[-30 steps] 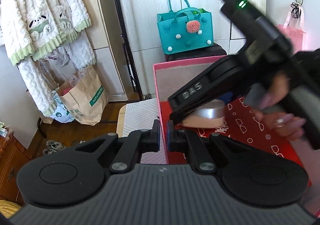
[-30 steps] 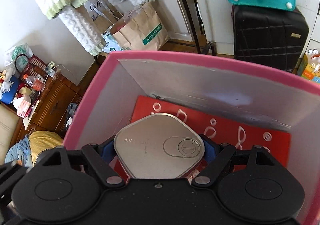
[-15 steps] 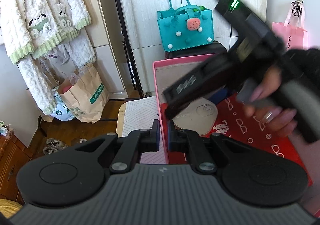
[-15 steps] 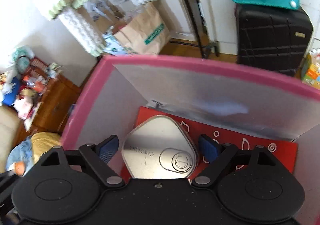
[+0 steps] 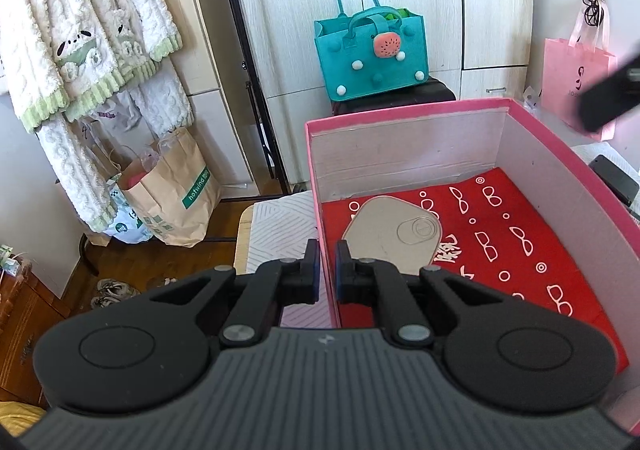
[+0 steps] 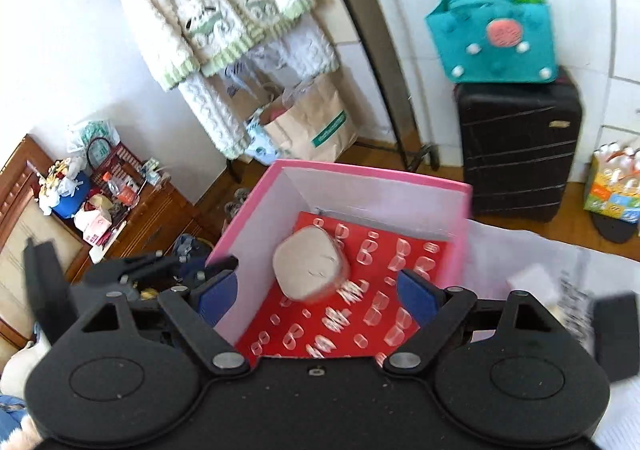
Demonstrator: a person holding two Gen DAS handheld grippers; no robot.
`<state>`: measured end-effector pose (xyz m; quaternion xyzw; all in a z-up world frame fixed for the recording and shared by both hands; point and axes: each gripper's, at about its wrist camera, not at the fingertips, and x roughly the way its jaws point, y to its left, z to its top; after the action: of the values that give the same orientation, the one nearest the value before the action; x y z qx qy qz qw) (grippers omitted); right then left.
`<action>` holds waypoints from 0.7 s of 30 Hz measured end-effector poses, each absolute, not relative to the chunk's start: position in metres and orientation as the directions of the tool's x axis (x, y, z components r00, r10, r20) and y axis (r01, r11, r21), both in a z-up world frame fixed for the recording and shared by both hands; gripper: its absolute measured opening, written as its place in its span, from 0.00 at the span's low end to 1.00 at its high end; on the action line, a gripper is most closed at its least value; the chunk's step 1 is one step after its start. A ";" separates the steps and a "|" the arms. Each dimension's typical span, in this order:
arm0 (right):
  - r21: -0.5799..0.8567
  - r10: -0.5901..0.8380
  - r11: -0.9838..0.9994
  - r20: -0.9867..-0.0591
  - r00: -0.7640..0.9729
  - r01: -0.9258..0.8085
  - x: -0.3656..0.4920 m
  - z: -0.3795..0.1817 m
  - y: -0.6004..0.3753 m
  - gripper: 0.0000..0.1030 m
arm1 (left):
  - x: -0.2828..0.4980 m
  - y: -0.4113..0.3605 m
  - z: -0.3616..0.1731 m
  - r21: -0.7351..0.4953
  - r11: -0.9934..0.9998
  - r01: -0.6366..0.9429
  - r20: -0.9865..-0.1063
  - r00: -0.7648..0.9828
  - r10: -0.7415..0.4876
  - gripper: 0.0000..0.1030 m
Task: Organize rigid objects
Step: 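Move the right tool back to the table and grasp the white pocket router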
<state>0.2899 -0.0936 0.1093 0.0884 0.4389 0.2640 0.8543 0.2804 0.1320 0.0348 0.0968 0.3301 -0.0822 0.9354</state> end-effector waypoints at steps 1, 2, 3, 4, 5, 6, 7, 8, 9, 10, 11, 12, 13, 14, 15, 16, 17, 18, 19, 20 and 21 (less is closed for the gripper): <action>0.369 0.524 0.847 -0.697 0.489 -0.382 0.280 0.112 -0.101 0.87 | 0.280 0.132 0.035 0.130 0.967 0.218 -0.633 0.769 -0.088 0.06; 0.355 0.517 0.851 -0.691 0.505 -0.386 0.272 0.114 -0.110 0.87 | 0.280 0.131 0.034 0.133 0.967 0.217 -0.633 0.769 -0.086 0.06; 0.341 0.508 0.857 -0.684 0.523 -0.386 0.262 0.114 -0.118 0.87 | 0.280 0.131 0.034 0.137 0.967 0.217 -0.633 0.769 -0.083 0.06; 0.329 0.501 0.861 -0.677 0.539 -0.387 0.253 0.114 -0.127 0.87 | 0.280 0.130 0.034 0.139 0.966 0.217 -0.633 0.769 -0.082 0.06; 0.316 0.494 0.865 -0.671 0.553 -0.389 0.245 0.114 -0.135 0.87 | 0.280 0.130 0.034 0.142 0.966 0.217 -0.633 0.770 -0.079 0.06; 0.302 0.486 0.869 -0.665 0.567 -0.392 0.236 0.113 -0.142 0.87 | 0.280 0.130 0.034 0.144 0.966 0.216 -0.633 0.770 -0.078 0.06; 0.285 0.478 0.873 -0.658 0.581 -0.395 0.229 0.110 -0.148 0.87 | 0.280 0.129 0.034 0.154 0.964 0.216 -0.632 0.772 -0.072 0.06; 0.265 0.467 0.878 -0.656 0.593 -0.398 0.223 0.107 -0.154 0.78 | 0.278 0.128 0.034 0.165 0.963 0.215 -0.626 0.777 -0.066 0.06; 0.242 0.451 0.885 -0.658 0.604 -0.397 0.218 0.102 -0.158 0.64 | 0.277 0.127 0.035 0.178 0.961 0.211 -0.618 0.784 -0.058 0.06; 0.225 0.436 0.892 -0.664 0.608 -0.393 0.214 0.096 -0.164 0.61 | 0.276 0.125 0.035 0.194 0.958 0.210 -0.612 0.790 -0.049 0.06; 0.217 0.426 0.895 -0.671 0.606 -0.389 0.210 0.090 -0.169 0.60 | 0.275 0.124 0.035 0.209 0.955 0.212 -0.606 0.794 -0.044 0.06; 0.214 0.423 0.896 -0.676 0.604 -0.389 0.208 0.082 -0.172 0.58 | 0.274 0.123 0.035 0.219 0.953 0.212 -0.605 0.795 -0.038 0.06; 0.213 0.422 0.896 -0.679 0.600 -0.390 0.206 0.075 -0.175 0.58 | 0.274 0.122 0.035 0.224 0.951 0.211 -0.604 0.796 -0.035 0.06; 0.210 0.418 0.898 -0.683 0.599 -0.388 0.203 0.066 -0.177 0.57 | 0.275 0.122 0.035 0.227 0.951 0.212 -0.604 0.796 -0.033 0.06; 0.202 0.414 0.899 -0.683 0.601 -0.390 0.201 0.058 -0.177 0.57 | 0.275 0.122 0.036 0.228 0.951 0.211 -0.605 0.795 -0.032 0.06; 0.192 0.413 0.898 -0.682 0.604 -0.397 0.197 0.050 -0.178 0.57 | 0.276 0.123 0.036 0.226 0.951 0.212 -0.608 0.793 -0.032 0.06; 0.179 0.409 0.897 -0.682 0.606 -0.405 0.194 0.043 -0.177 0.57 | 0.276 0.124 0.036 0.220 0.952 0.212 -0.612 0.790 -0.035 0.06; 0.165 0.406 0.896 -0.682 0.608 -0.413 0.192 0.035 -0.176 0.58 | 0.277 0.124 0.036 0.216 0.953 0.213 -0.616 0.787 -0.036 0.06; 0.149 0.398 0.896 -0.687 0.608 -0.418 0.192 0.029 -0.174 0.58 | 0.277 0.125 0.035 0.214 0.953 0.213 -0.617 0.786 -0.037 0.06; 0.135 0.387 0.898 -0.694 0.607 -0.419 0.194 0.023 -0.172 0.58 | 0.277 0.125 0.035 0.216 0.953 0.211 -0.617 0.786 -0.034 0.06; 0.122 0.377 0.899 -0.705 0.601 -0.420 0.197 0.018 -0.169 0.58 | 0.276 0.125 0.035 0.220 0.954 0.203 -0.615 0.788 -0.026 0.06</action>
<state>0.1966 -0.1686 0.0178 -0.0282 0.3873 0.2228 0.8942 0.2763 0.1249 0.0354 0.1385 0.3197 -0.0612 0.9354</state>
